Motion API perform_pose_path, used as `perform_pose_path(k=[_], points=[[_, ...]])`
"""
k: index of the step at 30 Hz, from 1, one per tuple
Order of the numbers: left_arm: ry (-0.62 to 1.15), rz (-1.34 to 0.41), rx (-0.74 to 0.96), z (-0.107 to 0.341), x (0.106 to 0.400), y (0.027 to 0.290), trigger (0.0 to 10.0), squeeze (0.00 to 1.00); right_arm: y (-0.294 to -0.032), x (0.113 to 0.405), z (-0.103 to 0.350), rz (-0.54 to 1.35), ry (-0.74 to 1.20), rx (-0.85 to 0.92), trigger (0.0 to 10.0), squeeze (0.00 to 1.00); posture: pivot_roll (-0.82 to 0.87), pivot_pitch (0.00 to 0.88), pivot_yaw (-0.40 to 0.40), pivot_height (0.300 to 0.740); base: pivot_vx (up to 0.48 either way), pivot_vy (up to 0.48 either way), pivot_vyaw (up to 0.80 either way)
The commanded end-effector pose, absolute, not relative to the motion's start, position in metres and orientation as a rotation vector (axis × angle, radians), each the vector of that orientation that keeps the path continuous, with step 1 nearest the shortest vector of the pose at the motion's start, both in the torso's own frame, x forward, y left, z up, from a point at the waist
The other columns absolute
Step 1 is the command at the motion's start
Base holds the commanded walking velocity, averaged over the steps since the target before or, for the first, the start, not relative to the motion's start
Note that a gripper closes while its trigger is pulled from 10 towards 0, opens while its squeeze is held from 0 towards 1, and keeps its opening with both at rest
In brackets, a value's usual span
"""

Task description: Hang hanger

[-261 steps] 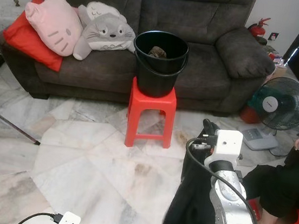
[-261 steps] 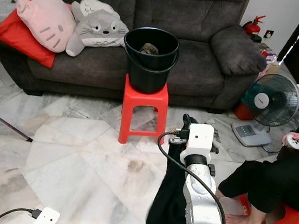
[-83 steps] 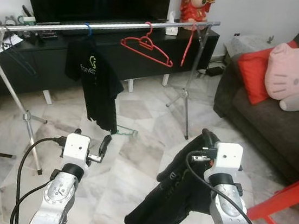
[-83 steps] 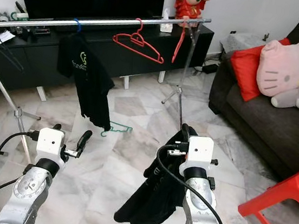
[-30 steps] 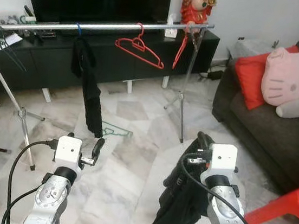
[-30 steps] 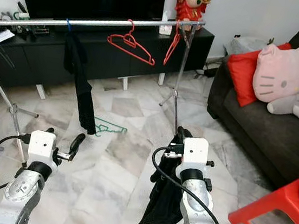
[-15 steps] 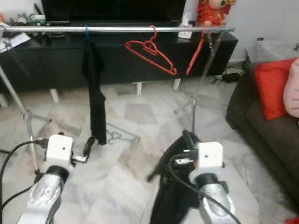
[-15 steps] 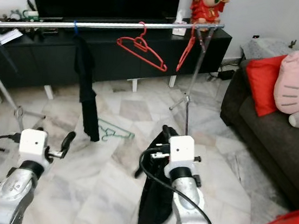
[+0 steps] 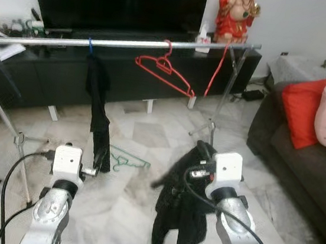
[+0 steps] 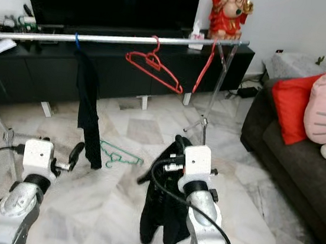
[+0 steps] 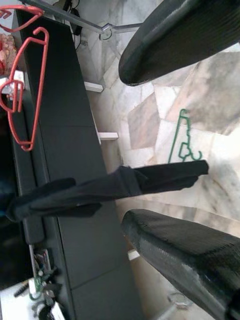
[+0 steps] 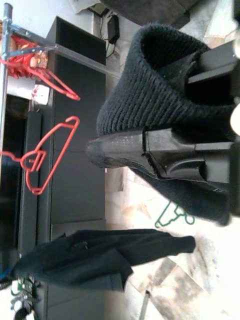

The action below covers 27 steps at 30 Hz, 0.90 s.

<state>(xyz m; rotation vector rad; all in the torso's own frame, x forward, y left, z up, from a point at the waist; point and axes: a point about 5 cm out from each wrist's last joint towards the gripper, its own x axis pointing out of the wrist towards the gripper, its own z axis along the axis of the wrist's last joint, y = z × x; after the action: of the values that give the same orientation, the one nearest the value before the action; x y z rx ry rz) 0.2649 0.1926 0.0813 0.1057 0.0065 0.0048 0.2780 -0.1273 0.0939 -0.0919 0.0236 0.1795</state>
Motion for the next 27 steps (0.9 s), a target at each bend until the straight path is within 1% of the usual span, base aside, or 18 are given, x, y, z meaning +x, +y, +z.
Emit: perform_pose_path(k=[1, 7, 10, 17, 27], points=[[0.007, -0.011, 0.104, 0.082, 0.266, 0.186, 10.0, 0.00, -0.136, 0.279, 0.101, 0.152, -0.001, -0.095, 10.0, 0.00, -0.07, 0.000, -0.037, 0.740, 0.371, 0.000, 0.00], [0.008, -0.018, 0.103, 0.081, 0.266, 0.185, 10.0, 0.00, -0.137, 0.281, 0.102, 0.136, -0.006, -0.093, 10.0, 0.00, -0.08, 0.000, -0.035, 0.740, 0.370, 0.000, 0.00], [0.009, -0.022, 0.101, 0.082, 0.267, 0.183, 10.0, 0.00, -0.143, 0.282, 0.100, 0.100, 0.020, -0.087, 10.0, 0.00, -0.08, 0.000, -0.034, 0.740, 0.371, 0.000, 0.00], [0.011, -0.033, 0.100, 0.081, 0.267, 0.181, 10.0, 0.00, -0.146, 0.282, 0.099, 0.085, 0.030, -0.100, 10.0, 0.00, -0.08, 0.000, -0.033, 0.740, 0.372, 0.000, -0.74], [-0.002, -0.073, 0.111, 0.084, 0.268, 0.177, 10.0, 0.00, -0.145, 0.281, 0.097, 0.084, 0.040, -0.100, 10.0, 0.00, -0.08, 0.000, -0.027, 0.740, 0.372, 0.000, -0.78]])
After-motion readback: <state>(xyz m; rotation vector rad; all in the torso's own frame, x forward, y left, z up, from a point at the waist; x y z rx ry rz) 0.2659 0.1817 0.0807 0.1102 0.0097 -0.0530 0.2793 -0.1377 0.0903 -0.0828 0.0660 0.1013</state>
